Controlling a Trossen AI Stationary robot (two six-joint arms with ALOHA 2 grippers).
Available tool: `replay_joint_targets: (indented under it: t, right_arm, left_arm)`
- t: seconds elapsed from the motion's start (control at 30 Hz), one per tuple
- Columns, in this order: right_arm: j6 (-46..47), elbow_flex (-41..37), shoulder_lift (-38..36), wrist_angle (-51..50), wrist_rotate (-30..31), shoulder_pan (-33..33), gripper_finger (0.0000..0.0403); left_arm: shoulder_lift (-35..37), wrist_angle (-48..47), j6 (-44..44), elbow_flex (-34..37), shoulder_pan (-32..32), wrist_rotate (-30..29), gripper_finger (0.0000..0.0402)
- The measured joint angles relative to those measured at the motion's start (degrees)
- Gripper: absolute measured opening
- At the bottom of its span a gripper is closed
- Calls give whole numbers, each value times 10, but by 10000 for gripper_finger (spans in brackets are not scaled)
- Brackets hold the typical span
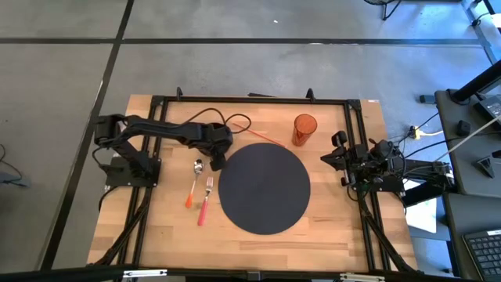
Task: Pick & Place Utensil
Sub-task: Put the black bowl on the black mat
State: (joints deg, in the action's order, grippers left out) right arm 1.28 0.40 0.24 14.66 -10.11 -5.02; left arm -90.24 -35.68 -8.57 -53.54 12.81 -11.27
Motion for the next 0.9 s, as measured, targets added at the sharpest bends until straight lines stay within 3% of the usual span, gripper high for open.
replay_joint_targets:
  t: [0.33,0.47,0.6,0.83,0.9]
  right_arm:
    - [0,0,0,0,0,0,16]
    - [0,0,0,0,0,0,17]
    - [0,0,0,0,0,0,17]
    - [0,0,0,0,0,0,17]
    - [0,0,0,0,0,0,17]
  left_arm:
    - [-39,12,4,0,5,5,257]
    - [-54,12,16,0,4,15,235]
    - [-57,12,19,1,4,23,179]
    - [-52,9,43,0,2,41,33]
    - [-52,9,52,0,-2,39,12]
